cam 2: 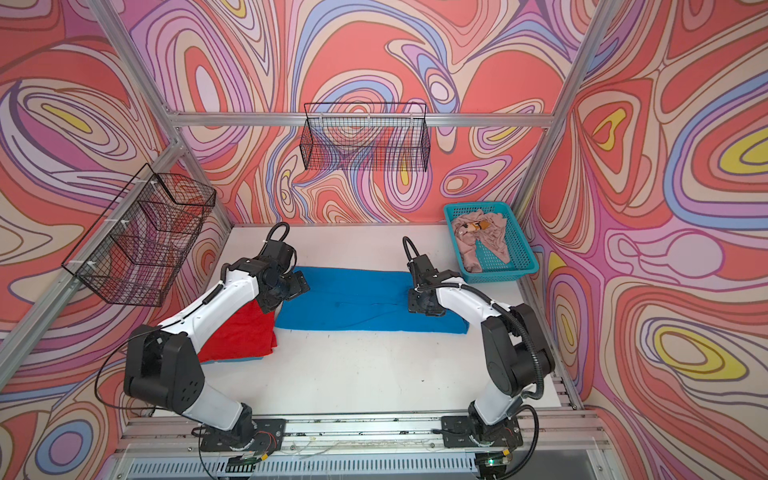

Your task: Fold and stack the t-shirts

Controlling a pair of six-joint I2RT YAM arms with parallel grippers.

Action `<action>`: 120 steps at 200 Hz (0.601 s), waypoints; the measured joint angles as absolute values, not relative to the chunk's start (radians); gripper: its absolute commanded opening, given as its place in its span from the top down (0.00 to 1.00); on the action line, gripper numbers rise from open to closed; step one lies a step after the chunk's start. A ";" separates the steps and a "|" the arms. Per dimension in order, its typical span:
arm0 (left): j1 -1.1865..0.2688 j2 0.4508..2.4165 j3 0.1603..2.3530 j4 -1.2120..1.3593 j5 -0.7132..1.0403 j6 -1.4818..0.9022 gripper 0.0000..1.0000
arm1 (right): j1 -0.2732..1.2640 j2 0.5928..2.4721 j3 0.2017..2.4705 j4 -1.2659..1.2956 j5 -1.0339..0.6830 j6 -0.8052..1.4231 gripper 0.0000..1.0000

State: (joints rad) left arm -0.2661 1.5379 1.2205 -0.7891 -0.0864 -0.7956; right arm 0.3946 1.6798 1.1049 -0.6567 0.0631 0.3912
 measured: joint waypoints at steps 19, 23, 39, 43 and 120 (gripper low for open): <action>-0.266 1.496 1.207 -0.791 -0.093 -0.754 0.00 | 0.399 1.703 1.108 -0.626 0.076 0.395 0.52; -0.266 1.488 1.205 -0.791 -0.096 -0.744 0.00 | 0.399 1.707 1.110 -0.622 0.079 0.396 0.53; -0.265 1.459 1.188 -0.790 -0.121 -0.709 0.00 | 0.400 1.740 1.132 -0.612 0.093 0.395 0.58; -0.265 1.453 1.181 -0.790 -0.128 -0.702 0.00 | 0.400 1.750 1.140 -0.611 0.097 0.395 0.60; -0.261 1.403 1.102 -0.789 -0.192 -0.646 0.00 | 0.401 1.861 1.244 -0.627 0.212 0.376 1.00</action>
